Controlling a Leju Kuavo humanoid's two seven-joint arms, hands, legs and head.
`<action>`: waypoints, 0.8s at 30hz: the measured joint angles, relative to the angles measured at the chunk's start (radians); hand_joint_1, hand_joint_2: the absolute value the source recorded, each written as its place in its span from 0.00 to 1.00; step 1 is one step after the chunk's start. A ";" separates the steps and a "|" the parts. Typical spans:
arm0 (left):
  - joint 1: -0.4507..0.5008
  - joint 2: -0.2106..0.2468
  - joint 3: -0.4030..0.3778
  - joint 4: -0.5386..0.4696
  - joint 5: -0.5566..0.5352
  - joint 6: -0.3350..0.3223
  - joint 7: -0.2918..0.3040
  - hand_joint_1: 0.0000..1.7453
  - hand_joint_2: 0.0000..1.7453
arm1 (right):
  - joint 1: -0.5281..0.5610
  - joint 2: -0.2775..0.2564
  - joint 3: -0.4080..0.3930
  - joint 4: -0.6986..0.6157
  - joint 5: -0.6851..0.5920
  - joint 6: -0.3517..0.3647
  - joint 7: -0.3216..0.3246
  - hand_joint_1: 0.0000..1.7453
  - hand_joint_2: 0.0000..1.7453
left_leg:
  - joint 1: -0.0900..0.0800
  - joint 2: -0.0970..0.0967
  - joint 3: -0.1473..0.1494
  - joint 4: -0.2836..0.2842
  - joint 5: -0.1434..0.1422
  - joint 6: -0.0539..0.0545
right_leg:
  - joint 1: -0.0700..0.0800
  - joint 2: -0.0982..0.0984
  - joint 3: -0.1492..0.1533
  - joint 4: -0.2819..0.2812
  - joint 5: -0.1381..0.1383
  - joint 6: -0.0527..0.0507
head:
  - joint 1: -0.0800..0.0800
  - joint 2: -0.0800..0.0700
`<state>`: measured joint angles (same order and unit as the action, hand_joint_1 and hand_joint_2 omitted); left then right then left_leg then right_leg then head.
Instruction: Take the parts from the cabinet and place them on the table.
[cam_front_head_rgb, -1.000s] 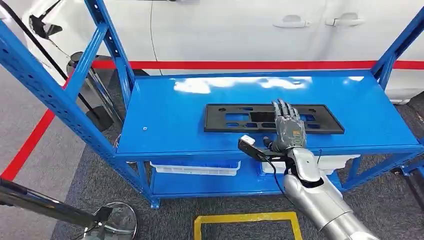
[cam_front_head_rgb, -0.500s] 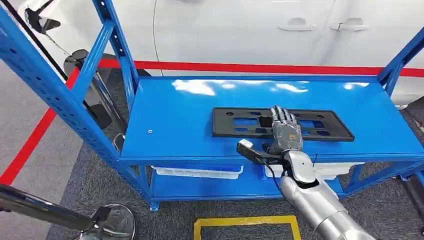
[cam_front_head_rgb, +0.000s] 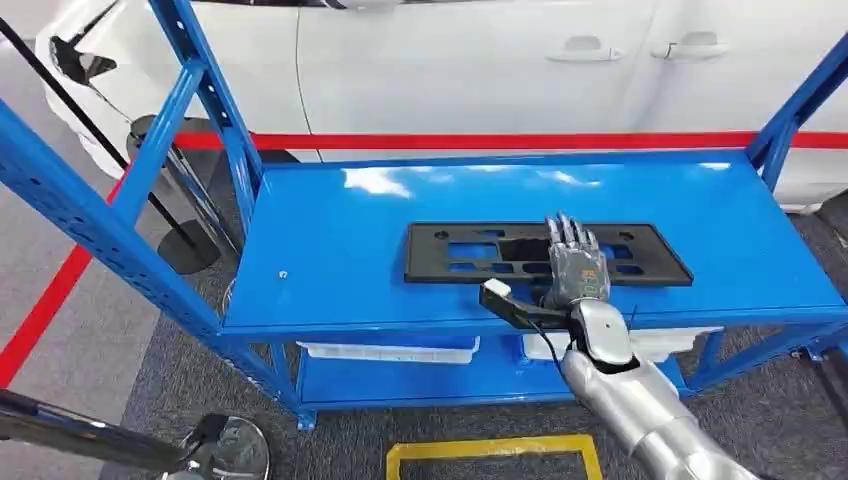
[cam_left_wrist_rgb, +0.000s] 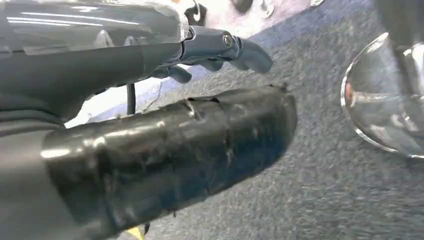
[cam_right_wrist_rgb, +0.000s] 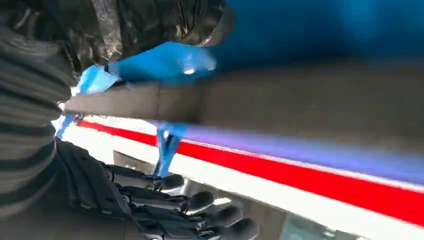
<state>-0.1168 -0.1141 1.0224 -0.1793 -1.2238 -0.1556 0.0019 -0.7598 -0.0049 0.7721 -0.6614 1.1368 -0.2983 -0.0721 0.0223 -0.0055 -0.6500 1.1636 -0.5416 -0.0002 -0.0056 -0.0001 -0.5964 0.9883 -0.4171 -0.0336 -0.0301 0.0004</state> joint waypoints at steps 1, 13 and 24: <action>0.000 0.001 0.000 0.000 0.000 0.000 0.000 0.00 0.00 | 0.000 0.007 0.002 0.011 0.001 0.001 0.007 1.00 1.00 | 0.000 0.000 -0.041 0.073 -0.024 -0.003 | 0.001 0.001 0.001 0.002 -0.002 -0.002 | -0.003 0.000; 0.000 -0.002 0.000 0.000 0.022 -0.001 -0.014 0.00 1.00 | -0.002 0.021 0.006 0.101 -0.016 -0.015 0.000 1.00 1.00 | -0.001 -0.002 0.019 -0.119 0.106 0.003 | 0.009 0.005 -0.010 0.051 -0.038 -0.005 | -0.002 0.000; -0.001 -0.003 0.000 0.000 0.031 -0.001 -0.018 0.00 1.00 | -0.002 0.021 0.006 0.103 -0.006 -0.022 -0.005 1.00 1.00 | -0.003 -0.002 0.018 -0.117 0.104 0.011 | 0.007 0.005 -0.007 0.041 -0.034 0.027 | -0.003 0.000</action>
<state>-0.1174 -0.1167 1.0224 -0.1789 -1.1925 -0.1568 -0.0164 -0.7615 0.0164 0.7786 -0.5585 1.1311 -0.3204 -0.0771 0.0193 -0.0075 -0.6322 1.0462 -0.4376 0.0103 0.0014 0.0051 -0.6030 1.0291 -0.4514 -0.0070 -0.0328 0.0004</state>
